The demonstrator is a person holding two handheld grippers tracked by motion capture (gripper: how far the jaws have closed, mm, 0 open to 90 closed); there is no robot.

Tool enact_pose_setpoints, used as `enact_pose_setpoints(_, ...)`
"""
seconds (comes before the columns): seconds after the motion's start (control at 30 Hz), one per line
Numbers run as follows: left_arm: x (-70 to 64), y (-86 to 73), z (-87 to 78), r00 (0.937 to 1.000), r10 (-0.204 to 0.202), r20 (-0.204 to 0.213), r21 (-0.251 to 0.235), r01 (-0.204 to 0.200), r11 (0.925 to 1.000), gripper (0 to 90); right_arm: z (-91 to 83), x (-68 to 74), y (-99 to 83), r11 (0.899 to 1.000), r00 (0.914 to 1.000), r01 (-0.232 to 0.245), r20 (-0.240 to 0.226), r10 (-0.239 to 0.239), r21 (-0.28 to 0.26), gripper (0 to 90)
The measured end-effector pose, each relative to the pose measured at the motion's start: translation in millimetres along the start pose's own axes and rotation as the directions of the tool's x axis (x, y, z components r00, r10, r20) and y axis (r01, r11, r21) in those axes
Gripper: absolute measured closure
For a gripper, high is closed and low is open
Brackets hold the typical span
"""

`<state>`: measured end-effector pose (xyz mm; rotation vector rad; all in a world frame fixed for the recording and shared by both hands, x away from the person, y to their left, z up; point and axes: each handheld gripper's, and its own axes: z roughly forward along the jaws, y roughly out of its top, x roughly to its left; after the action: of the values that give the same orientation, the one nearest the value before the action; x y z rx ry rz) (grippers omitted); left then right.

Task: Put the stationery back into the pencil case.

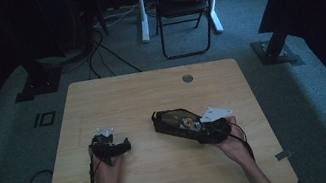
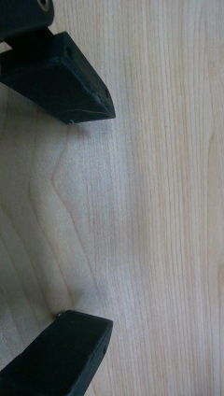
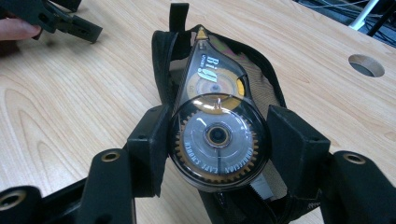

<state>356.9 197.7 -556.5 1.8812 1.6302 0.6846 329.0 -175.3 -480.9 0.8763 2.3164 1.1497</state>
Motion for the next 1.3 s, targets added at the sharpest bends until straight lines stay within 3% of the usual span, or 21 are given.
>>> enact_pose_setpoints(1.3, 0.0, 0.0, 0.0, 1.0000, 0.000, 0.000, 0.000, 0.000, 1.0000, 2.7, 16.6, -18.0, 2.9, 1.000, 1.0000, -0.009, 0.000, 0.009, 0.003, 41.7)
